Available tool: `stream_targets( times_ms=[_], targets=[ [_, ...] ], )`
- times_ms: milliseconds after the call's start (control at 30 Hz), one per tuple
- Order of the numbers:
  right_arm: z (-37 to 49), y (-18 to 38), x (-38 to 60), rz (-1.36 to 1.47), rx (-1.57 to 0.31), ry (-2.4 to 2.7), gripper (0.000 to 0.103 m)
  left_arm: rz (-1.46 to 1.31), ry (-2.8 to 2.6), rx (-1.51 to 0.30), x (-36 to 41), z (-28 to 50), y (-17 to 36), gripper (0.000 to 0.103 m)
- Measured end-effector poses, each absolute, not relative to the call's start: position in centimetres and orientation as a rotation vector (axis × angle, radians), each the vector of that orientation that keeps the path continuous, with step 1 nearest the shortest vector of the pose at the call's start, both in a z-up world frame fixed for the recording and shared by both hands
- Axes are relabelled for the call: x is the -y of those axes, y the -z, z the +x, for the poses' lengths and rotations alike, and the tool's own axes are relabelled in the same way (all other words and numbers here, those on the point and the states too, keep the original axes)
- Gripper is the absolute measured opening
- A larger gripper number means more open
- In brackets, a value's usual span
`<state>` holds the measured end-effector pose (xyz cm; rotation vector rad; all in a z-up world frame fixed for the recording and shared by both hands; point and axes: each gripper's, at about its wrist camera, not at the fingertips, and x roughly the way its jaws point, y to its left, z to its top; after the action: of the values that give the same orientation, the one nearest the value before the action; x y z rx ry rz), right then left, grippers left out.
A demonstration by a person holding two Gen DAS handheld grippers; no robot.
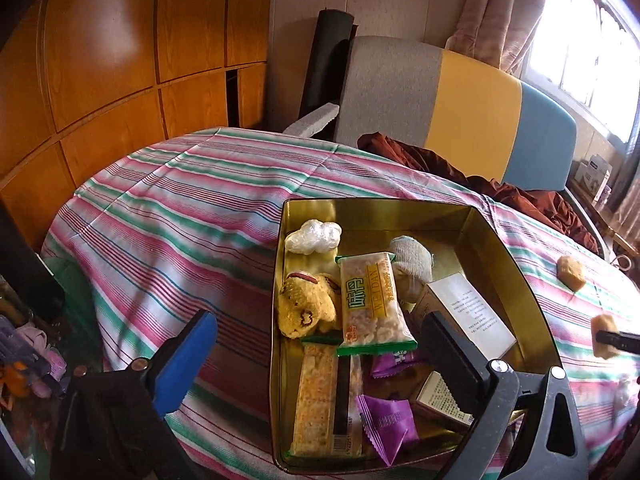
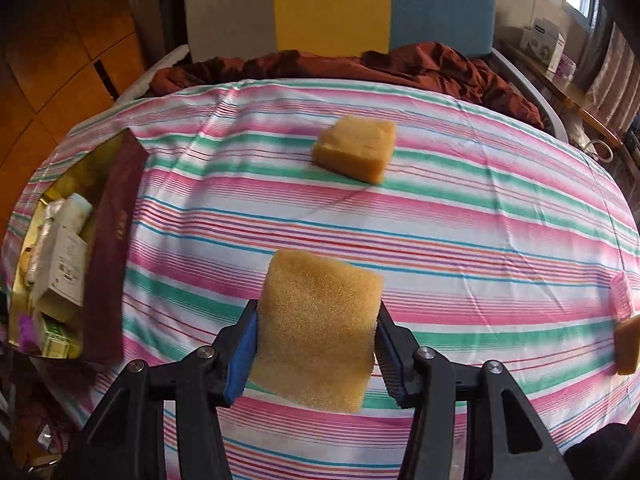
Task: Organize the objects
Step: 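Carry the yellow sponge into the gold tray and open the right gripper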
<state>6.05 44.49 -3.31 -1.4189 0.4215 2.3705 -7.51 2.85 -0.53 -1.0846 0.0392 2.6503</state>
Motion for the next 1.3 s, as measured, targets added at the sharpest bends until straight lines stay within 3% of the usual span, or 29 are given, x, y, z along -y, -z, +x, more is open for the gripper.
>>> stream_targets(
  times_ms=[300,833,933,1000,1033,1300],
  targets=[
    [-2.5,-0.4,-33.8,-1.434,-0.270,-2.649,0.054,-1.022,-2.656,-0.075,-2.5,-6.1,-0.2,0.103],
    [-12.9,1.7,-27.5,-1.549,-0.122,-2.666,0.057,-1.037,-2.631,-0.073,-1.9,-5.9,0.4,0.103],
    [-13.4,1.9,-27.3,-1.542,-0.112,-2.660,0.063,-1.042,-2.628,-0.077,-2.1,-5.9,0.5,0.103],
    [-13.5,2.0,-27.3,-1.543,-0.118,-2.652,0.080,-1.046,-2.626,-0.079,-2.1,-5.9,0.6,0.103],
    [-13.5,2.1,-27.3,-1.543,-0.125,-2.650,0.083,-1.048,-2.626,-0.079,-2.2,-6.0,0.6,0.103],
    [-12.3,1.6,-27.2,-1.513,-0.170,-2.659,0.084,-1.052,-2.626,-0.092,-2.4,-5.8,0.7,0.103]
  ],
)
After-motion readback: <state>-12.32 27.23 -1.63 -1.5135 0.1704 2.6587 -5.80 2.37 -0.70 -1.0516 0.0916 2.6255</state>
